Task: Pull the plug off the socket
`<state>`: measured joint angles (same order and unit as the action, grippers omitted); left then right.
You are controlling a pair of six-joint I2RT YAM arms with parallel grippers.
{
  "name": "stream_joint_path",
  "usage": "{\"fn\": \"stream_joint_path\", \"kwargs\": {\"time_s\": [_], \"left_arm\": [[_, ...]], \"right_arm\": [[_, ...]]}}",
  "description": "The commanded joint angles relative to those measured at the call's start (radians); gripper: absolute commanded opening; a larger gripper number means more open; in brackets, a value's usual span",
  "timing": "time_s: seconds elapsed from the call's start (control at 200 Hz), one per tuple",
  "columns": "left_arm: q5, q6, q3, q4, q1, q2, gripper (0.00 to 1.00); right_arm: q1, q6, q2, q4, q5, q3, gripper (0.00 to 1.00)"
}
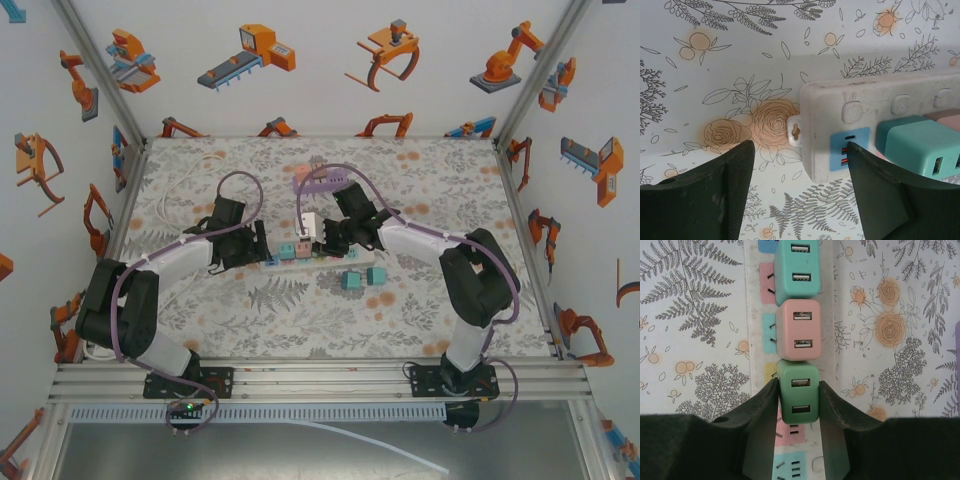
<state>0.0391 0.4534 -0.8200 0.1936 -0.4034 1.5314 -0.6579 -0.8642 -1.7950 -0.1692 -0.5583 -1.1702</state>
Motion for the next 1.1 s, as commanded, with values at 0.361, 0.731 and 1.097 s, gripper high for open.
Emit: {"fn": "stream_joint_path", "kwargs": {"time_s": [0.361, 0.731, 1.097], "left_arm": [[-0.119, -0.089, -0.008, 0.087, -0.046, 0.039, 0.68], [-0.131, -0.096, -0.01, 0.094, -0.052, 0.03, 0.68], [-0.13, -0.101, -0.012, 0.098, -0.059, 0.012, 0.68]], "right_arm": [[-0.005, 0.054, 0.035, -0.053, -0.03, -0.063, 0.08], [-0.005, 0.075, 0.064, -0.047, -0.026, -0.052, 0.02], [-0.005, 0.118, 0.095, -0.009, -0.02, -0.011, 0.01]]}}
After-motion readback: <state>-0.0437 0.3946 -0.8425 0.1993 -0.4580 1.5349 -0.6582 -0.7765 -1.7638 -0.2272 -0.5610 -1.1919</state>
